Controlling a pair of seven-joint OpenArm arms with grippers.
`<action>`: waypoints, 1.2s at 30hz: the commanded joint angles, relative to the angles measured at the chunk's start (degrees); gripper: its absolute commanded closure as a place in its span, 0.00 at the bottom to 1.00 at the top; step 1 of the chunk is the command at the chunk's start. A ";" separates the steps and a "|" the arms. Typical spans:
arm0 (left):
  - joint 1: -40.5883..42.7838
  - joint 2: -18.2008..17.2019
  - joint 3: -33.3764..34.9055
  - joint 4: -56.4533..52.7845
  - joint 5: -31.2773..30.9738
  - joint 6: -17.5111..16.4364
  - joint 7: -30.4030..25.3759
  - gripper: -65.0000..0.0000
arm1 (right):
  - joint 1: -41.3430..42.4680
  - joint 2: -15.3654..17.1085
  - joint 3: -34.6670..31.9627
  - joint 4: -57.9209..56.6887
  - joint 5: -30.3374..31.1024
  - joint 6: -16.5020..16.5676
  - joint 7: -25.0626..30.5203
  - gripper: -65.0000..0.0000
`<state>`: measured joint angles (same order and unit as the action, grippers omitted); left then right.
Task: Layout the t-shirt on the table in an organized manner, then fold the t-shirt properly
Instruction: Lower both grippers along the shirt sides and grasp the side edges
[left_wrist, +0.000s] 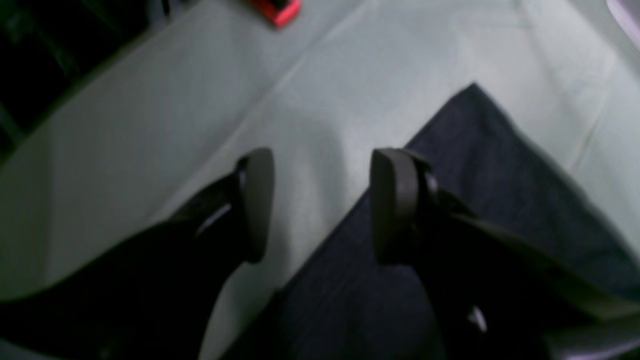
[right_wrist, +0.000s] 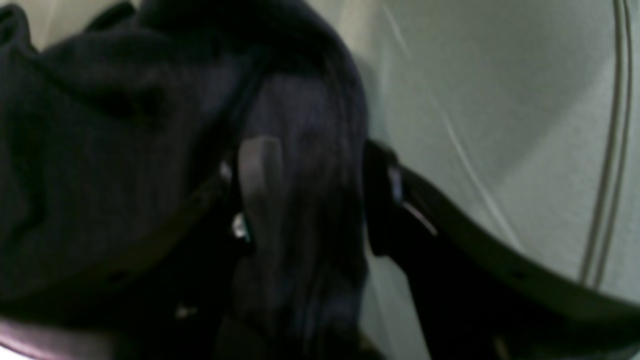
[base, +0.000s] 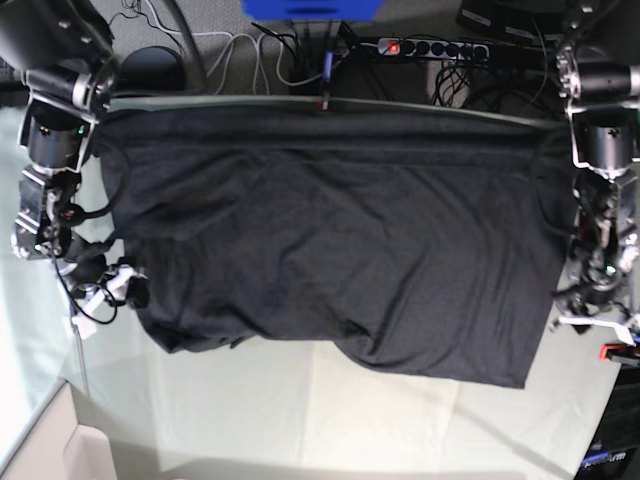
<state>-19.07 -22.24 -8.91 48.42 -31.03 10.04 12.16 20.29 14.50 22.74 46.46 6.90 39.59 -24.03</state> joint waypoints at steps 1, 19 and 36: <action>-1.63 -1.10 0.86 -0.56 0.30 -0.15 -2.80 0.53 | 1.55 0.75 0.07 0.44 1.06 0.41 2.27 0.58; -7.08 -0.93 12.29 -19.28 0.65 -15.63 -12.21 0.53 | 2.43 -0.66 0.07 -8.43 -6.85 0.41 7.46 0.58; -12.53 0.48 12.29 -28.95 21.22 -15.71 -12.30 0.53 | 2.17 -0.83 0.07 -8.43 -6.85 0.41 7.46 0.58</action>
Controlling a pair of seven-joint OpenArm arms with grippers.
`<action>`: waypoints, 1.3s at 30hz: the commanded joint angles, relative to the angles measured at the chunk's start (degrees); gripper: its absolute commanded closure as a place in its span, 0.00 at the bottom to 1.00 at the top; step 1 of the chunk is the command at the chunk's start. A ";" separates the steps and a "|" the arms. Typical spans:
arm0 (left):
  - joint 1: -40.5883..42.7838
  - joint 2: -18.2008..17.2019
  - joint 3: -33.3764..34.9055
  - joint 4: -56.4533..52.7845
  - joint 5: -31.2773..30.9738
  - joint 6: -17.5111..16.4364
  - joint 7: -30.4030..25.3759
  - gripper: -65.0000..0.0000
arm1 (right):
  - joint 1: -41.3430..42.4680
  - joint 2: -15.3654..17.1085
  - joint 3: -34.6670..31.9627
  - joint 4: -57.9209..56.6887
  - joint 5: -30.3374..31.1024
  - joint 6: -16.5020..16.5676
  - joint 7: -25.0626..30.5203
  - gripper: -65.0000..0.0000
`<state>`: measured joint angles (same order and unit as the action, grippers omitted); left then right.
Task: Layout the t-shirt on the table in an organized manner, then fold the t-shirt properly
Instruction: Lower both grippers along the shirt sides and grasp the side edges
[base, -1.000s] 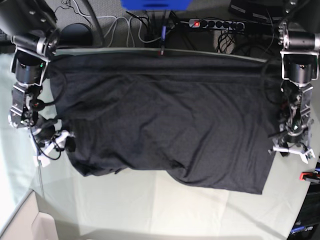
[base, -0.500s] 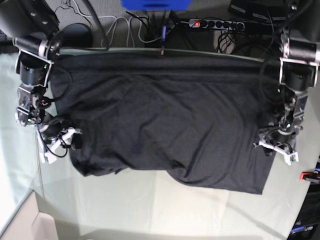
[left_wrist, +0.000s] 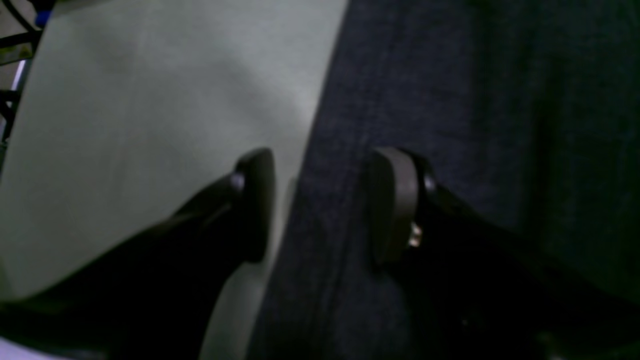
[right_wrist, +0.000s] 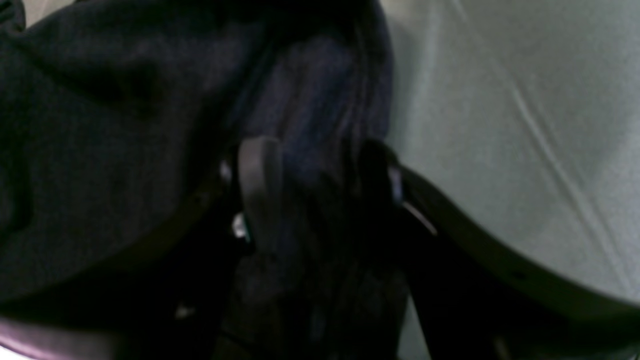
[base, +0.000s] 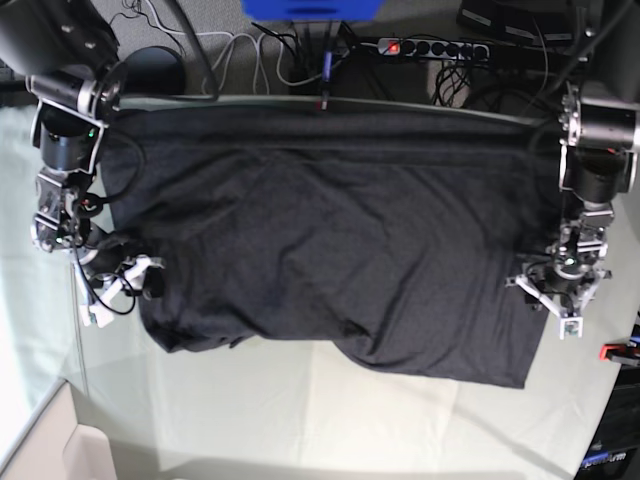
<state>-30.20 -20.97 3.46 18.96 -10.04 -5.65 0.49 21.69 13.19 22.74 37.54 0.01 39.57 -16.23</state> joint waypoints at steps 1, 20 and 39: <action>-1.41 -0.61 -0.08 0.51 0.24 -0.11 -0.62 0.53 | 0.77 0.48 0.07 0.48 0.03 0.43 -0.34 0.58; 4.39 0.44 -0.61 -3.53 -0.20 -0.02 -10.12 1.00 | 0.59 0.48 0.07 0.39 0.03 0.43 -0.34 0.59; 4.92 -0.96 -0.52 3.68 -9.96 -0.02 -9.85 1.00 | 0.68 0.39 0.07 0.39 0.03 0.43 -0.61 0.58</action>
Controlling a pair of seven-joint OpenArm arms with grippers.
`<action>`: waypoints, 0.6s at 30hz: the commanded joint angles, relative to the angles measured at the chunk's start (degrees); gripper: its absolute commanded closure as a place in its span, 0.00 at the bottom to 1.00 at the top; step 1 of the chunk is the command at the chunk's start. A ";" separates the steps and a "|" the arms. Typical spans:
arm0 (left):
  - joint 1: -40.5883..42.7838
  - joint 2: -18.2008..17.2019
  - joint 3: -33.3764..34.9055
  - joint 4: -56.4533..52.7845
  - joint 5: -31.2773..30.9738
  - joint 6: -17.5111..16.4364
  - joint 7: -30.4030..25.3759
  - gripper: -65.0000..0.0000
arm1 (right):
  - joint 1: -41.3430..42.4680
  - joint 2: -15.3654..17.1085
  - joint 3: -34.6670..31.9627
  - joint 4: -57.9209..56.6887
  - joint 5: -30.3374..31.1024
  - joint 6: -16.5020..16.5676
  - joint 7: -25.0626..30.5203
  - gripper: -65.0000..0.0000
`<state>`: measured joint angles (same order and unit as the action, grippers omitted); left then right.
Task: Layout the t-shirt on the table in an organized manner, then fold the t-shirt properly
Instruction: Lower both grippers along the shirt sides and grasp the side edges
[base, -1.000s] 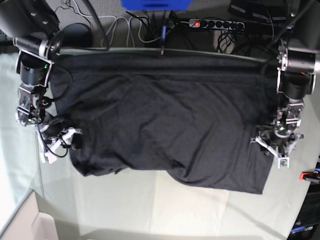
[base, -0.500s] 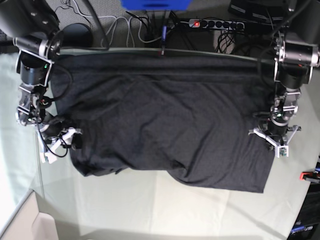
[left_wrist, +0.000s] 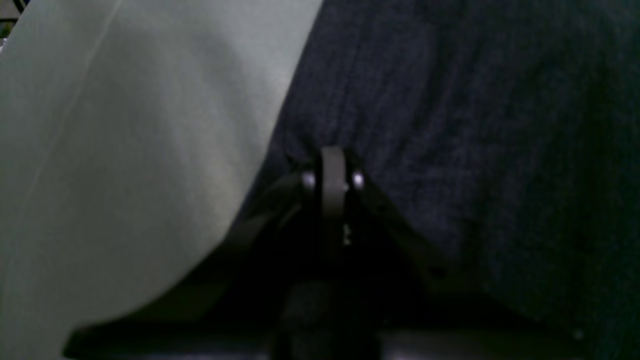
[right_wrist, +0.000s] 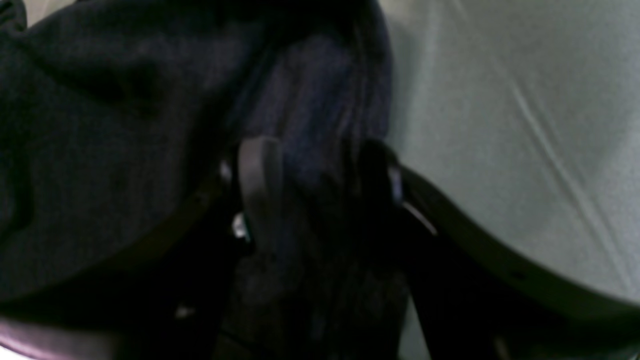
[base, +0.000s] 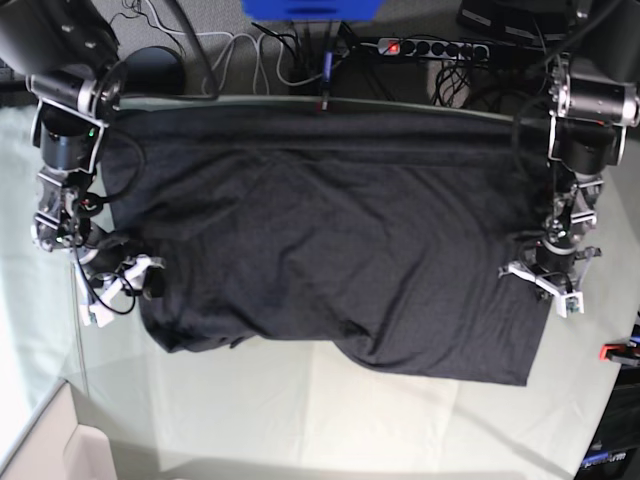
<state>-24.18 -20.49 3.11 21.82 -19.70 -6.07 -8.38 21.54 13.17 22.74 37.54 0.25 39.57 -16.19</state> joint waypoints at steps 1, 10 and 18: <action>-1.09 -1.62 -0.17 0.90 -0.30 0.39 -0.98 1.00 | 0.83 0.41 0.07 0.39 -0.21 0.43 -0.65 0.58; 0.76 -1.88 -0.26 8.64 -0.30 0.48 -0.89 1.00 | 1.01 0.41 0.07 0.39 -0.21 0.43 -0.56 0.59; 5.33 -1.88 -0.35 16.64 -2.58 0.83 1.04 1.00 | 1.10 0.15 0.07 0.39 -0.21 0.43 -0.47 0.59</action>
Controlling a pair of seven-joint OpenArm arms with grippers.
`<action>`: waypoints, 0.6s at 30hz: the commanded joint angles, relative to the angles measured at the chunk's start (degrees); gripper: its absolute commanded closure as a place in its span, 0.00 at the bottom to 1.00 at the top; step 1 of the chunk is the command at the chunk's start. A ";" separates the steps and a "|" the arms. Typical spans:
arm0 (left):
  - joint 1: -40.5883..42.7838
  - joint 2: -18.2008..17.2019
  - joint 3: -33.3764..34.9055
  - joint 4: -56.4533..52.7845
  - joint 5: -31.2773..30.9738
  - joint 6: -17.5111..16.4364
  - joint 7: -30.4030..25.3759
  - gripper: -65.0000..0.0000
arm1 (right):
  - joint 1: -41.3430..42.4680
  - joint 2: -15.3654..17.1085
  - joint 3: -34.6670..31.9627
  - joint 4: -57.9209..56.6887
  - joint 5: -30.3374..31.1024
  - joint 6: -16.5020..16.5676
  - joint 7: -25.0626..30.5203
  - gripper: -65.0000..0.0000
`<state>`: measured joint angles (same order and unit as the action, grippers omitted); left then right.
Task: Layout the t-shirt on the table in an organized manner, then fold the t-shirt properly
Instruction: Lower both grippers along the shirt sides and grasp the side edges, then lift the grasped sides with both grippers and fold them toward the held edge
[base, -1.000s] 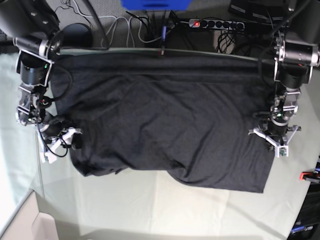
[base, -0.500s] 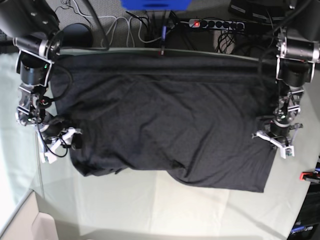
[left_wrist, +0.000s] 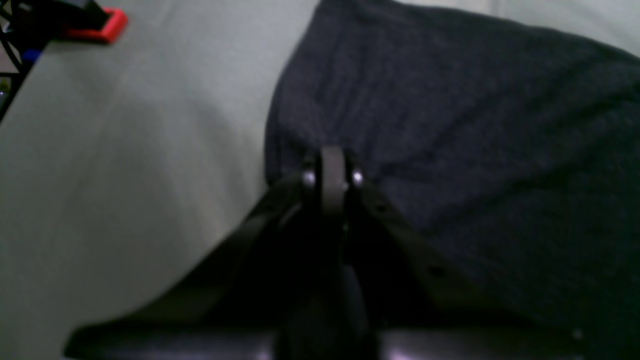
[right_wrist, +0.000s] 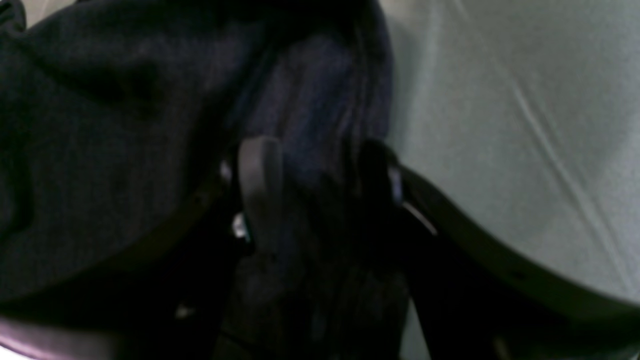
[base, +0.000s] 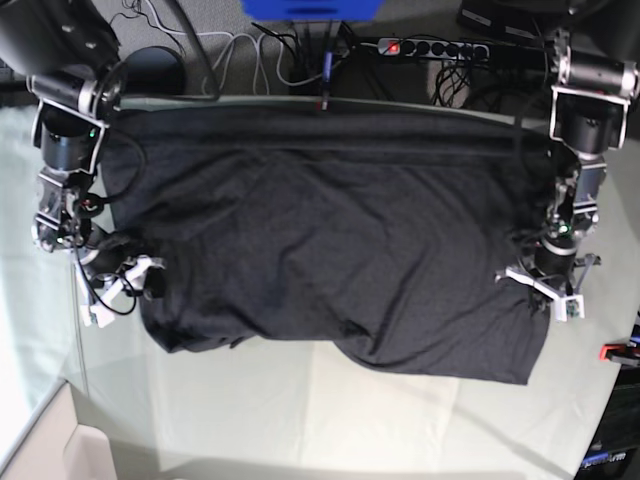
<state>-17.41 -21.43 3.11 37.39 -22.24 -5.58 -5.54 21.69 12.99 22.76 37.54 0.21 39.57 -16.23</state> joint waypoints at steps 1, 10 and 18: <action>-1.27 -1.03 -0.35 2.04 -1.28 0.35 -0.83 1.00 | 0.94 0.32 0.05 0.48 -0.16 0.43 -0.43 0.59; 1.54 -2.96 -0.35 6.97 -5.85 0.35 0.31 1.00 | 0.86 0.32 0.05 0.92 -0.16 0.43 -0.43 0.74; 1.54 -2.88 -0.35 7.05 -5.85 0.44 0.31 1.00 | 0.59 0.32 0.14 2.42 -0.08 0.43 -0.78 1.00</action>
<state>-14.61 -23.46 3.11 43.48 -27.75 -5.17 -3.60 21.17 12.51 22.74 38.87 -0.34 39.57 -17.72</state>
